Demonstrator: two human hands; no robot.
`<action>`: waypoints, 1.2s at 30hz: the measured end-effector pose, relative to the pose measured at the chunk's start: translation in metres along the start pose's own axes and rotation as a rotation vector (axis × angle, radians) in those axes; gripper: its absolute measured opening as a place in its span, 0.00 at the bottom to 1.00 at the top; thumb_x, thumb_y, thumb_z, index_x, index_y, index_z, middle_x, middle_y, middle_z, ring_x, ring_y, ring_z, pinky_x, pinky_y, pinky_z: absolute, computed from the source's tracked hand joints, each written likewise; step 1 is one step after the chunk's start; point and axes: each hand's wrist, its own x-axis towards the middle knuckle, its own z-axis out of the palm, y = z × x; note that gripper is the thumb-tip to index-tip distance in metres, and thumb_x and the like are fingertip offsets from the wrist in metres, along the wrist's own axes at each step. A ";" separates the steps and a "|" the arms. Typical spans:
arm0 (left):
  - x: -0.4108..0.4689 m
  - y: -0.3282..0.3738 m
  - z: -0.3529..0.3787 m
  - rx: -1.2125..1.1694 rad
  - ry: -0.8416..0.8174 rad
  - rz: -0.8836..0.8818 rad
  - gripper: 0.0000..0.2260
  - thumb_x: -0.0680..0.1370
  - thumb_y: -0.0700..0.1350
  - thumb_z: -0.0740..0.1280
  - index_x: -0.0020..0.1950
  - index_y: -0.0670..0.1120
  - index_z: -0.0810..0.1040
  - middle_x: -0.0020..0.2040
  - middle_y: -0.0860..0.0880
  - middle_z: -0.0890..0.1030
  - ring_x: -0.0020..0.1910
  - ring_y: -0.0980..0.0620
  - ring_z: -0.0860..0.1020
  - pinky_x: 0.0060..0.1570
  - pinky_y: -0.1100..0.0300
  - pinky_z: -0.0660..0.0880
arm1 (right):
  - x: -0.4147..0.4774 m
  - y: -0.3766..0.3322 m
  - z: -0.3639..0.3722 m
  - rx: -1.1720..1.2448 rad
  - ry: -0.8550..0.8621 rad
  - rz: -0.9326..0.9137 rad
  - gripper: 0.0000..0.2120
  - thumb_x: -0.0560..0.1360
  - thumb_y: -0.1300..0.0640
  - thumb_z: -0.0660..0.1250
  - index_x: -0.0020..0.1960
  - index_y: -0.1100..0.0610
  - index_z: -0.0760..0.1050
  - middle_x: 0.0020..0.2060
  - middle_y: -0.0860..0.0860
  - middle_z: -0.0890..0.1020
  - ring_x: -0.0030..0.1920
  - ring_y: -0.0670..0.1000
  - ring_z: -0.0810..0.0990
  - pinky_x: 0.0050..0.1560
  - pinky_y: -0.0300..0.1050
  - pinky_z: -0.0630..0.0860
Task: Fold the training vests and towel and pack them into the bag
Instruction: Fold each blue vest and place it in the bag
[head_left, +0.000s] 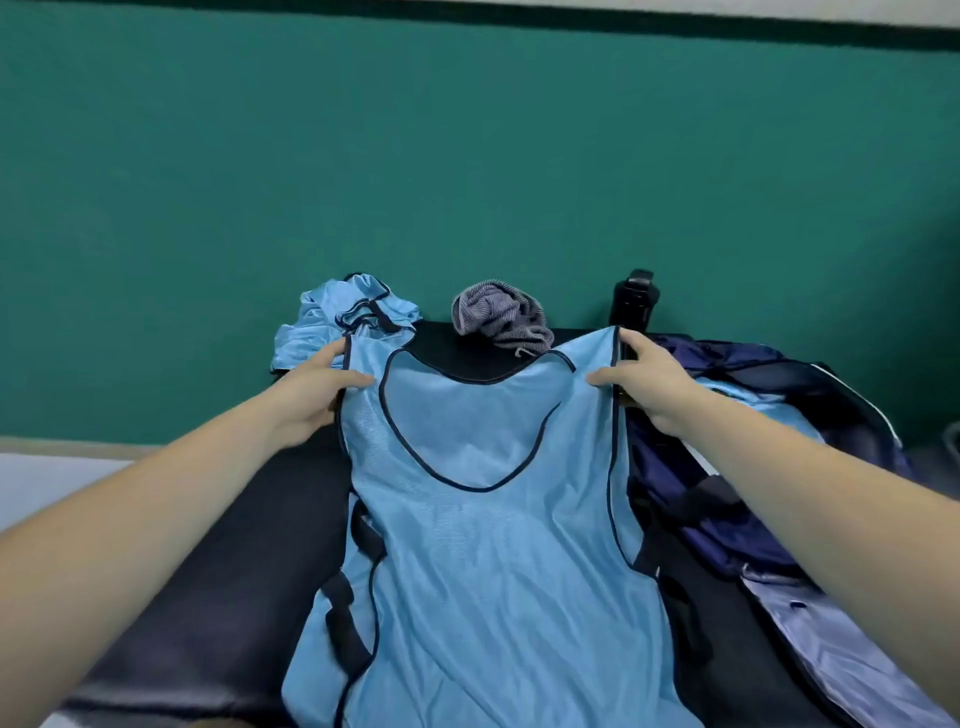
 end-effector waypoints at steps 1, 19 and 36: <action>0.011 -0.005 0.002 -0.012 -0.003 -0.008 0.30 0.80 0.38 0.74 0.74 0.64 0.71 0.62 0.51 0.87 0.61 0.46 0.85 0.66 0.43 0.79 | 0.010 0.009 0.002 0.001 0.002 0.011 0.42 0.63 0.58 0.83 0.74 0.43 0.74 0.52 0.56 0.88 0.53 0.57 0.88 0.60 0.60 0.84; 0.069 -0.073 0.008 0.082 0.131 -0.181 0.12 0.79 0.43 0.77 0.58 0.37 0.85 0.51 0.39 0.88 0.53 0.39 0.87 0.61 0.44 0.83 | 0.048 0.082 0.042 -0.250 -0.001 0.189 0.29 0.70 0.52 0.78 0.63 0.60 0.69 0.49 0.57 0.79 0.40 0.53 0.81 0.40 0.51 0.86; 0.129 -0.058 0.007 -0.094 0.261 -0.133 0.03 0.82 0.39 0.71 0.51 0.46 0.81 0.54 0.46 0.86 0.45 0.51 0.82 0.39 0.58 0.81 | 0.094 0.058 0.035 0.041 0.190 0.140 0.14 0.79 0.66 0.73 0.41 0.53 0.71 0.31 0.52 0.70 0.18 0.44 0.66 0.19 0.33 0.60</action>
